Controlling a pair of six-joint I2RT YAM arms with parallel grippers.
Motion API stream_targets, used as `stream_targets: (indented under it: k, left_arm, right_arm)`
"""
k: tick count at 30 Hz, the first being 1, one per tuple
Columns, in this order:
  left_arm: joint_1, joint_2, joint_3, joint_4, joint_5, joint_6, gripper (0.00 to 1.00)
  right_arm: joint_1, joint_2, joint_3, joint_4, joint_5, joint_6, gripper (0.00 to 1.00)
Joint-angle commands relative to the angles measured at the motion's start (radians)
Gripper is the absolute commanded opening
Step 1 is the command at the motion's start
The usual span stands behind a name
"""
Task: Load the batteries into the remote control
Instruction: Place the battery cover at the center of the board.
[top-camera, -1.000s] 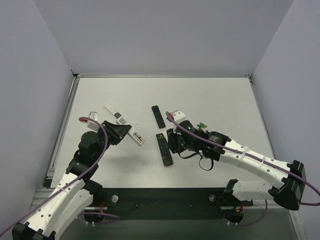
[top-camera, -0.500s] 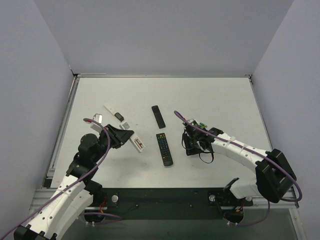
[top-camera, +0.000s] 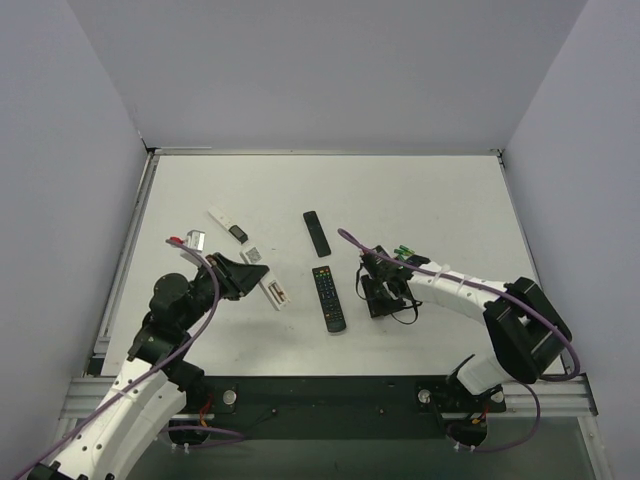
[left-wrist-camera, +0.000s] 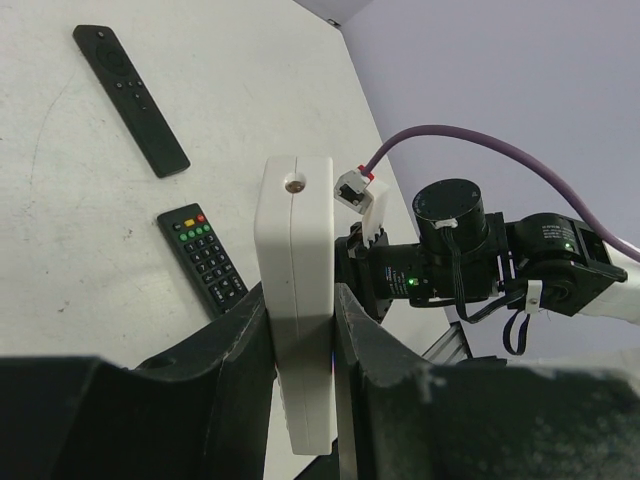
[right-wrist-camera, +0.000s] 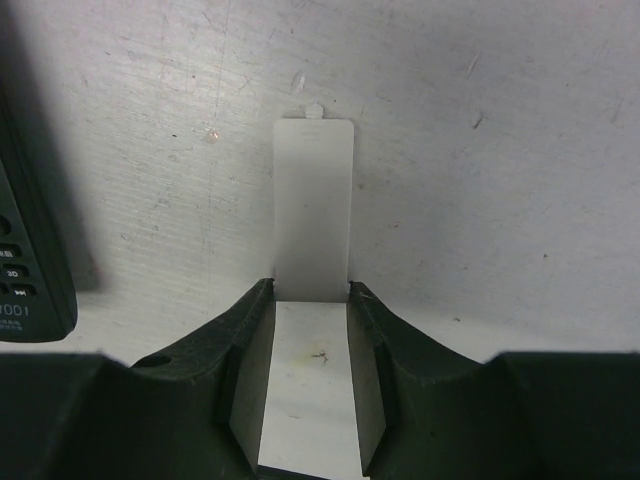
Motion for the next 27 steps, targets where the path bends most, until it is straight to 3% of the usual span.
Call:
stream_targets:
  k: [1,3,9,15,18,22,27]
  left_arm:
    - [0.008,0.017,-0.011,0.087,0.034,0.059,0.0]
    - [0.011,0.043,-0.01,0.114,0.049,0.067,0.0]
    - [0.02,0.083,0.006,0.124,0.121,0.099,0.0]
    - [0.037,0.082,0.006,0.116,0.216,0.11,0.0]
    - [0.051,0.079,0.003,0.107,0.248,0.122,0.0]
    - [0.084,0.094,0.027,0.081,0.317,0.156,0.0]
    - [0.092,0.154,0.099,0.016,0.339,0.237,0.0]
  right_arm:
    - [0.002,0.018,-0.013,-0.019,0.005,0.021,0.34]
    - [0.008,0.018,-0.011,-0.025,0.01,0.025,0.38]
    - [0.038,0.003,-0.002,-0.038,0.027,0.044,0.61]
    - [0.04,-0.132,0.006,-0.035,0.085,0.051,1.0]
    - [0.016,-0.223,0.01,-0.035,0.143,0.077,1.0]
    - [-0.122,-0.29,0.023,-0.036,0.114,0.074,0.98]
    - [-0.28,-0.281,0.027,-0.033,0.073,0.077,0.8]
